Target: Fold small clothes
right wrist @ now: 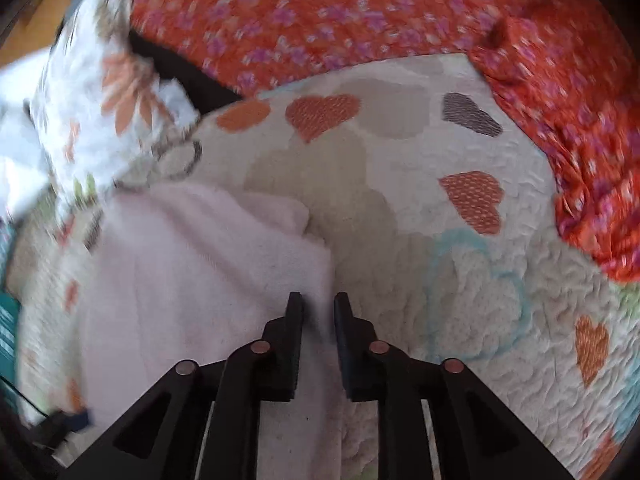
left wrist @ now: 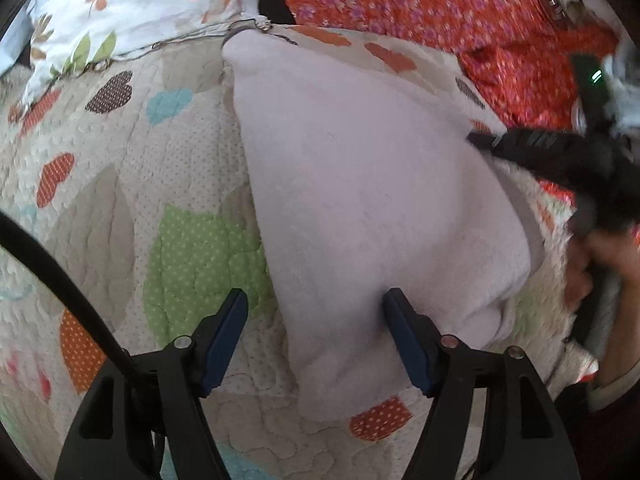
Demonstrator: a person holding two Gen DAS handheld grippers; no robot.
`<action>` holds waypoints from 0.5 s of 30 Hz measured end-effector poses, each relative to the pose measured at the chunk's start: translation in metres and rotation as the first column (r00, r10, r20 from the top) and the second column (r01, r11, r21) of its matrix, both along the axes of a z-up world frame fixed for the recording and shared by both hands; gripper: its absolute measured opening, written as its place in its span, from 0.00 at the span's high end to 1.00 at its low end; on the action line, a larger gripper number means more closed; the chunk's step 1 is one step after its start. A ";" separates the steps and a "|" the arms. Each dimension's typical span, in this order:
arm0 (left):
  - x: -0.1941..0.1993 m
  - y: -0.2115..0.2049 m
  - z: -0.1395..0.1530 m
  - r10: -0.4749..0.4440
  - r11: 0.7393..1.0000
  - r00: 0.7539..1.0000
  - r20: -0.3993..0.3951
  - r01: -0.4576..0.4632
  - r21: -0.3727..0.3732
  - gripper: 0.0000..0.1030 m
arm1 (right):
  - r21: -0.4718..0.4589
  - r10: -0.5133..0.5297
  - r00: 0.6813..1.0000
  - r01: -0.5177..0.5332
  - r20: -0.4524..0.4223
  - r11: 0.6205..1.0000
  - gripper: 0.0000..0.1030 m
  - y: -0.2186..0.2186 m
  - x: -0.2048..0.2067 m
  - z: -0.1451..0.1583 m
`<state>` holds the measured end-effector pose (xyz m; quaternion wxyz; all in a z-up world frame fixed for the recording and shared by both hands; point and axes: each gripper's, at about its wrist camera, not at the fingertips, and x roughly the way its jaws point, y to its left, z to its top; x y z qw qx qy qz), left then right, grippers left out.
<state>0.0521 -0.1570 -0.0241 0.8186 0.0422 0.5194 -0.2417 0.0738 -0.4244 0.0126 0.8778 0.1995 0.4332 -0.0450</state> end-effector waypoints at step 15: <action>-0.003 0.049 0.009 0.085 0.996 0.996 0.011 -0.085 -0.012 0.32 | 0.209 0.203 0.978 -0.191 -0.038 0.959 0.52 0.043 -0.063 -0.018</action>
